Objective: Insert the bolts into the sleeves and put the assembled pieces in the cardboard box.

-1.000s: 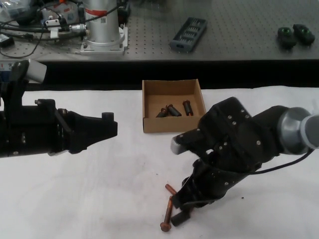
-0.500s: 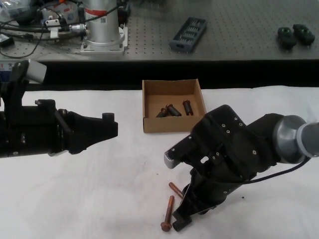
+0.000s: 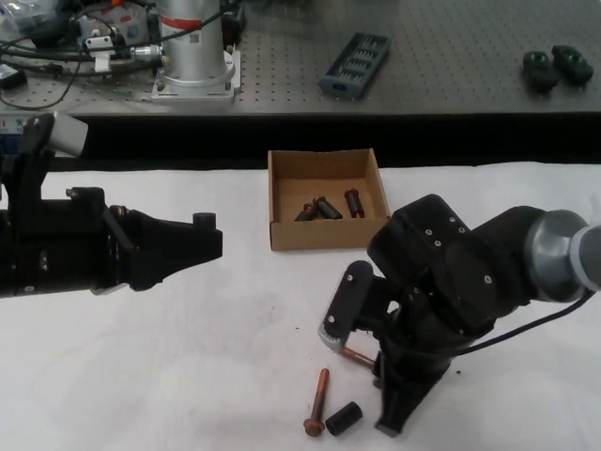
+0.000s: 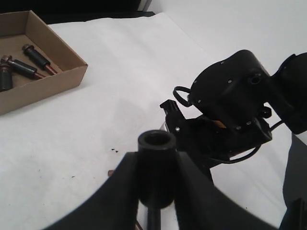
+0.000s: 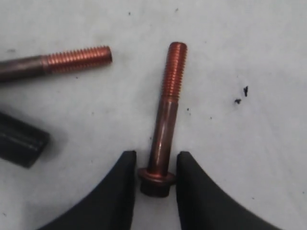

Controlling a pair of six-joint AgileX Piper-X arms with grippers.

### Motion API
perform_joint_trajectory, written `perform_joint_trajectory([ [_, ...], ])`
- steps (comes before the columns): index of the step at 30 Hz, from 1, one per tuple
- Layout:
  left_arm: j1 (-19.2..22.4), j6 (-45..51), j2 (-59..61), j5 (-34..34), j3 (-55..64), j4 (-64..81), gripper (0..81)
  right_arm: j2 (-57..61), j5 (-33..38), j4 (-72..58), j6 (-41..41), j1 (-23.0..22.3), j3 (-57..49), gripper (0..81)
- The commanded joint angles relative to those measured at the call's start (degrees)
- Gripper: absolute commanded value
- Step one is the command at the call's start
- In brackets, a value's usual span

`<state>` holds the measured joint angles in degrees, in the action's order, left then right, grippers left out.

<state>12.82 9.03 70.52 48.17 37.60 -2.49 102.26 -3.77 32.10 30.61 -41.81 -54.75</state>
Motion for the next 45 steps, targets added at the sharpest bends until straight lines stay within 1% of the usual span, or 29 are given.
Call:
perform_joint_trajectory([
  [1, 0.2, 0.5, -0.8, 0.6, 0.3, 1.0, 8.3, 0.1, -5.2, 7.2, 8.0, 1.3, 1.3, 22.1],
  [4, 0.2, 0.5, -0.8, 0.6, 0.3, 1.0, 8.3, -1.6, -5.8, 5.0, 13.2, 2.0, 1.3, 22.1],
  [7, 0.2, 0.2, -0.8, 0.6, 0.3, 1.0, 8.3, -3.7, -6.0, 2.3, 15.7, 3.1, 1.3, 22.1],
  [10, 0.2, -0.1, -0.8, 0.6, 0.3, 1.0, 8.3, -6.0, -6.9, -0.1, 16.3, 4.1, 1.3, 22.3],
  [13, 0.2, -0.2, -0.8, 0.6, 0.3, 1.0, 8.3, -8.1, -6.9, -3.2, 20.8, 5.1, 1.3, 24.2],
  [16, 0.2, -0.4, -0.8, 0.6, 0.3, 1.1, 8.3, -9.4, -6.3, -6.9, 24.5, 5.7, 1.3, 24.4],
  [18, 0.2, -0.4, -0.8, 0.6, 0.3, 1.3, 8.3, -9.5, -6.0, -8.7, 24.2, 5.8, 1.3, 24.4],
  [20, 0.2, -0.4, -0.8, 0.6, 0.3, 1.3, 8.3, -9.5, -6.0, -10.2, 22.1, 5.8, 1.3, 24.4],
  [21, 0.2, -0.4, -0.8, 0.4, 0.3, 1.2, 8.3, -9.5, -6.1, -11.0, 18.8, 5.8, 1.2, 24.4],
  [22, 0.2, -0.5, -0.8, 0.4, 0.3, 1.2, 8.3, -9.7, -6.8, -11.9, 13.6, 5.5, 1.1, 24.4],
  [24, 0.2, -0.4, -0.8, -0.3, 0.3, 1.2, 8.3, -10.5, -8.9, -13.3, -0.2, 5.0, 0.9, 24.4],
  [26, 0.2, -0.4, -0.8, -1.0, 0.3, 1.2, 8.3, -12.0, -8.6, -12.6, -15.8, 5.0, 0.3, 24.4],
  [29, 0.2, -0.4, -0.8, -2.2, 0.3, 1.3, 8.3, -14.2, -8.1, -11.3, -32.4, 5.0, -0.4, 24.4],
  [32, 0.2, 0.1, -0.8, -4.9, 0.3, 1.3, 8.3, -15.8, -8.1, -10.0, -51.8, 5.0, -0.4, 24.4],
  [34, 0.2, 1.5, -0.8, -6.3, 0.3, 1.3, 8.3, -16.0, -6.6, -9.2, -60.6, 5.0, -0.3, 24.4],
  [37, 0.2, 4.6, -0.8, -6.9, 0.3, 1.3, 8.3, -15.4, -5.5, -8.8, -69.4, 4.8, -0.2, 24.4],
  [39, 0.2, 5.6, -0.8, -7.0, 0.3, 1.3, 8.3, -15.0, -6.0, -8.9, -72.6, 4.6, -0.2, 24.4],
  [42, 0.2, 6.1, -0.8, -8.1, 0.3, 1.3, 8.3, -14.8, -6.9, -8.6, -74.6, 4.0, -0.2, 24.4],
  [45, 0.2, 6.3, -0.8, -8.8, 0.3, 1.3, 8.3, -14.8, -8.9, -6.9, -80.4, 2.8, -0.2, 24.4],
])
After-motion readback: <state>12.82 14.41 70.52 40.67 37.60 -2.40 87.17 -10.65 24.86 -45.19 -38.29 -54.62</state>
